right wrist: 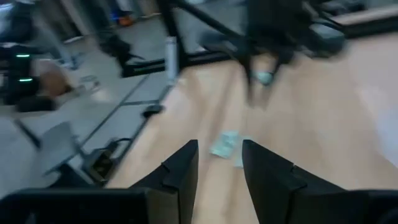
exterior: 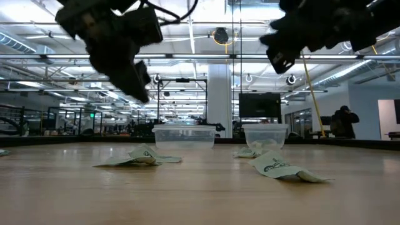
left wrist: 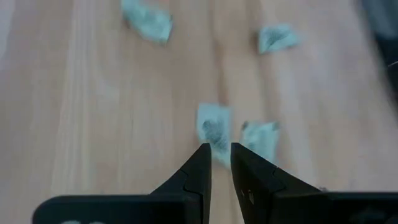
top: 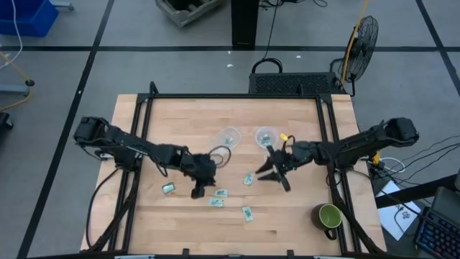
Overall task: Pick and place Stevia / Truvia into bins
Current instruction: Put the stevia packet into the left transparent container
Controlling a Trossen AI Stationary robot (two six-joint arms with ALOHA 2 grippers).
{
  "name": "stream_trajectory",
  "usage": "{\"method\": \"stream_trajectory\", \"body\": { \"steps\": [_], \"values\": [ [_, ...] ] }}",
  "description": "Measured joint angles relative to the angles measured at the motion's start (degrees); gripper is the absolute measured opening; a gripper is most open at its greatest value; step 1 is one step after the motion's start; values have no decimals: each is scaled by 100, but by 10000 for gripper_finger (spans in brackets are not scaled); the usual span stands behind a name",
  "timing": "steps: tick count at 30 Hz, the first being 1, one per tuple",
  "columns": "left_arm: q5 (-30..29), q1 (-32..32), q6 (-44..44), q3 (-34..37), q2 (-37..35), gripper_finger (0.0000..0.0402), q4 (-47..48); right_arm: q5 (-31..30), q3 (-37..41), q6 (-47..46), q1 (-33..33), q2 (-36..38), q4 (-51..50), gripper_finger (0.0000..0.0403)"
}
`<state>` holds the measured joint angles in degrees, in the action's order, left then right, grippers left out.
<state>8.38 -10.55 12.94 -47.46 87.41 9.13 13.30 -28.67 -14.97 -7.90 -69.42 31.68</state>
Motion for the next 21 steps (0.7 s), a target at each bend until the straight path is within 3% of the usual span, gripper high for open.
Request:
{"method": "stream_trajectory", "body": {
  "steps": [6,13,21],
  "values": [
    [-775,-280,718,0,553,67,-24,-7,-8,370,-409,-21,123,114],
    [-339,-381,1273,0,754,67,-582,-15,-8,537,-459,-21,285,114],
    [-338,-437,1774,1,763,68,-281,-17,-8,881,-459,-21,282,114]
  ]
}}
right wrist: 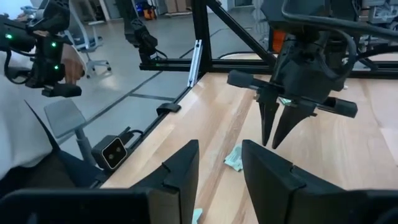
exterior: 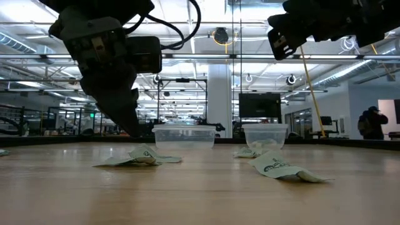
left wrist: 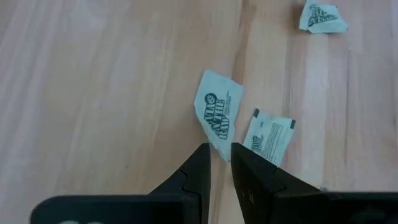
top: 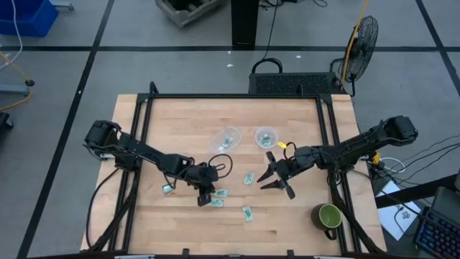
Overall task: Pick and place Stevia / Truvia into bins
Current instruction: Put the stevia packet into the left transparent container
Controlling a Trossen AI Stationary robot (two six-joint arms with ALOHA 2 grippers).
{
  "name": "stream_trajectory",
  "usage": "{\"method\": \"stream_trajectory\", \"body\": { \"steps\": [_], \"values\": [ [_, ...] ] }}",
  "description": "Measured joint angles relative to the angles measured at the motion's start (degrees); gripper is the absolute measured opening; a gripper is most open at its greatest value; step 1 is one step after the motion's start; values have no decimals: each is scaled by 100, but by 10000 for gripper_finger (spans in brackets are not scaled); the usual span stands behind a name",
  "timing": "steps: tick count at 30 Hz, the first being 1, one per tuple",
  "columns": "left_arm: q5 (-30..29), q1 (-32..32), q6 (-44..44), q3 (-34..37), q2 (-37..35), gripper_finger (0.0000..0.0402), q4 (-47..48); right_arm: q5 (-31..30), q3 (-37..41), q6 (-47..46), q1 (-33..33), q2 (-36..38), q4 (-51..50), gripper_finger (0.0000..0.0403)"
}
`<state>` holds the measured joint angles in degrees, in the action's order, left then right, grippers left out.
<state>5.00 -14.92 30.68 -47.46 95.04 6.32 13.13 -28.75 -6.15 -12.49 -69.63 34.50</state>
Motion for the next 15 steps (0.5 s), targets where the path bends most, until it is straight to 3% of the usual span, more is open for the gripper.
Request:
{"method": "stream_trajectory", "body": {
  "steps": [5,9,15],
  "values": [
    [-74,-21,114,-1,0,87,-32,4,0,106,0,0,-37,114],
    [-372,-17,236,1,75,123,-14,11,2,131,0,0,-45,114],
    [-352,-17,288,-1,267,173,-76,17,2,131,0,0,-53,114]
  ]
}}
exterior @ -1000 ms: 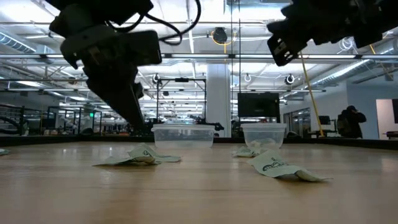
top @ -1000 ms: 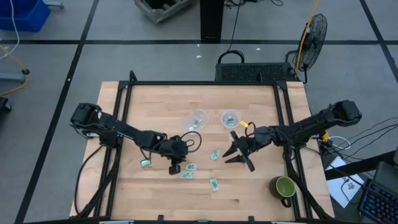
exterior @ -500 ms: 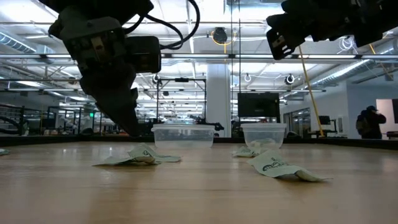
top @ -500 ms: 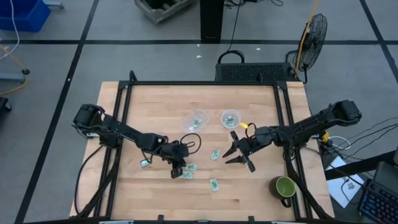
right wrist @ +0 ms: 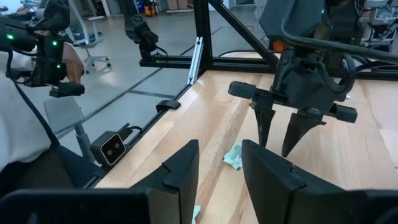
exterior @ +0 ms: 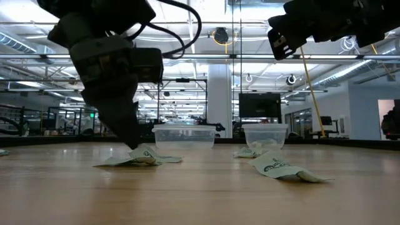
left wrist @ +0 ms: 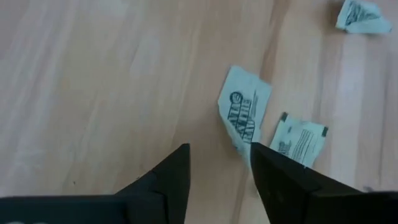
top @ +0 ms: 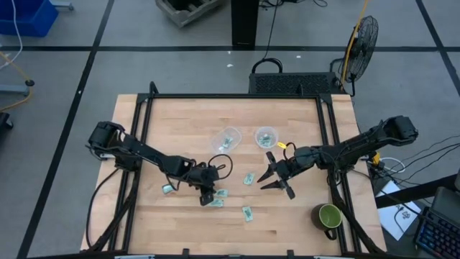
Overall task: Pick and place Stevia / Truvia into bins
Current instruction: Put the stevia packet into the left transparent container
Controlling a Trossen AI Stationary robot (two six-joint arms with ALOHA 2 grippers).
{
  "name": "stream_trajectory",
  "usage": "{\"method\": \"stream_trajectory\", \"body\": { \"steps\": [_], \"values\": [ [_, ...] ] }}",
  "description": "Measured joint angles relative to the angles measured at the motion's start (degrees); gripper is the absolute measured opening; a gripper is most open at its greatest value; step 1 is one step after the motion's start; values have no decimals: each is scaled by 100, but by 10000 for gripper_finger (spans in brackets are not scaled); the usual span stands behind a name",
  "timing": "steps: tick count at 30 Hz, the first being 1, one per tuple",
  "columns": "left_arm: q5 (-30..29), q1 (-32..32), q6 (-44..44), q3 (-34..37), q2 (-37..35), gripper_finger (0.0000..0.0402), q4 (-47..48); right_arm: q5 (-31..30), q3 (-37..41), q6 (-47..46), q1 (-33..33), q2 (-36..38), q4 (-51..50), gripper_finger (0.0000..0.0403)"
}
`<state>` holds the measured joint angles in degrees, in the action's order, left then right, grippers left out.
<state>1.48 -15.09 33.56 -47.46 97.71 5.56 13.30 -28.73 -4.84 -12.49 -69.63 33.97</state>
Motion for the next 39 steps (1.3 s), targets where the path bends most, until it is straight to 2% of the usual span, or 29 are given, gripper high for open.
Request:
{"method": "stream_trajectory", "body": {
  "steps": [4,13,23,30,34,39],
  "values": [
    [0,0,138,2,74,185,3,0,2,0,0,0,-10,114],
    [-26,-4,128,0,161,186,-464,2,4,119,0,0,-46,114],
    [117,-4,159,0,313,186,-550,4,4,111,0,0,-112,114],
    [-70,-88,-57,-17,462,185,-633,3,4,125,0,0,-184,114],
    [-308,-177,-399,-13,470,158,-610,4,4,125,0,0,-270,114],
    [-372,-188,-417,-9,477,83,-567,4,4,125,0,0,-270,114]
  ]
}}
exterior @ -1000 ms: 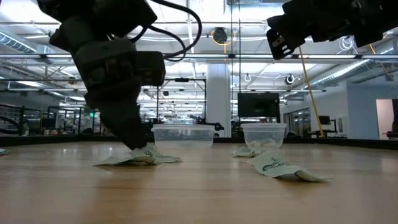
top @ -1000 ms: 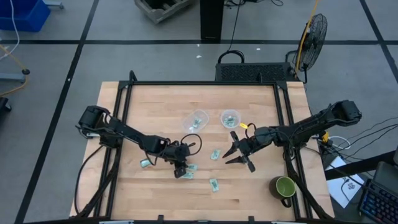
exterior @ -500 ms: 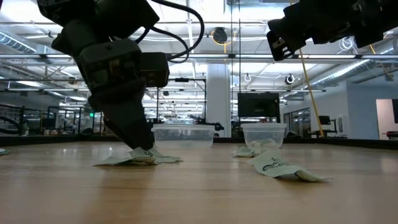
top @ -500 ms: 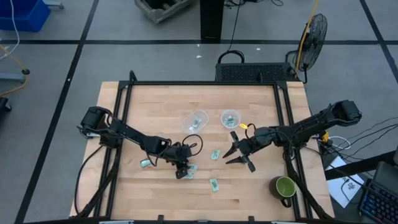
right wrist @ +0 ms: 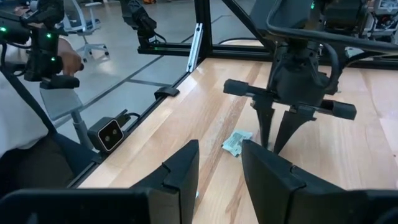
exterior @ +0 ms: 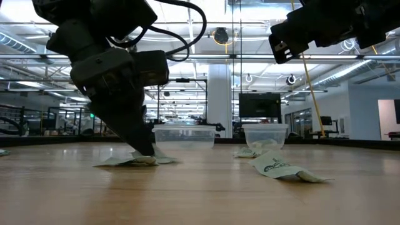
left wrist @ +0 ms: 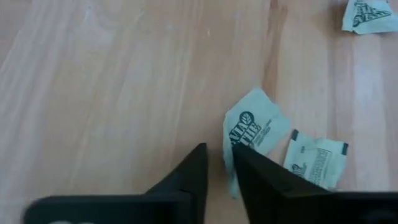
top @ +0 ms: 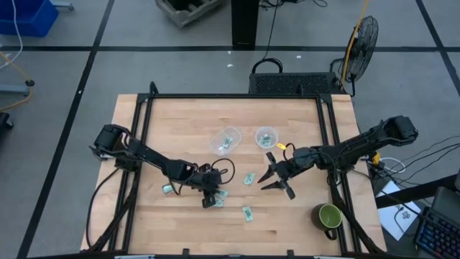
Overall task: Pick and place Stevia / Truvia into bins
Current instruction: Put the stevia packet into the left transparent container
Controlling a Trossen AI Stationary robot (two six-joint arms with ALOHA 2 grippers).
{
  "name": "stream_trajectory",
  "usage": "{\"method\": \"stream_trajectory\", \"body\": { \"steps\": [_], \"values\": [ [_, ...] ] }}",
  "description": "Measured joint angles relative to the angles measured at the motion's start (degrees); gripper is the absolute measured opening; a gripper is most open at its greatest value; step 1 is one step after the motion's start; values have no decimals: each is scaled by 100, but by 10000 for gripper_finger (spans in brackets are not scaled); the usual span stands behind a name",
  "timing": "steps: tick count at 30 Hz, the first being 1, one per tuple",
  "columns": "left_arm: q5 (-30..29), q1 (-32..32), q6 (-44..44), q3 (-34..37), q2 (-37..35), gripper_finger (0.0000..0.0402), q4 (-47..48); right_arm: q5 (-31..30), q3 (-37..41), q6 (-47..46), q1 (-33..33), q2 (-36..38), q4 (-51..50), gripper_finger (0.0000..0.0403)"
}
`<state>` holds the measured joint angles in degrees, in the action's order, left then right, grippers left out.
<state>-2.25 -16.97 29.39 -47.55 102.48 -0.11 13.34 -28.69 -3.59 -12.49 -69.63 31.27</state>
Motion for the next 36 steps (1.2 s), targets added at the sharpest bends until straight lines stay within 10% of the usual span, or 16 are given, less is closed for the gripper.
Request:
{"method": "stream_trajectory", "body": {
  "steps": [5,12,23,36],
  "values": [
    [9,46,-83,11,-14,12,-143,1,0,1,0,0,6,114],
    [-318,250,-359,14,-181,15,-347,1,0,166,2,0,-14,114],
    [-2761,1258,-1503,-59,-1678,8,-303,-6,205,246,0,4,94,114],
    [-1577,2412,-1093,-57,-1154,7,-98,-1314,897,-97,2,2,1059,114]
  ]
}}
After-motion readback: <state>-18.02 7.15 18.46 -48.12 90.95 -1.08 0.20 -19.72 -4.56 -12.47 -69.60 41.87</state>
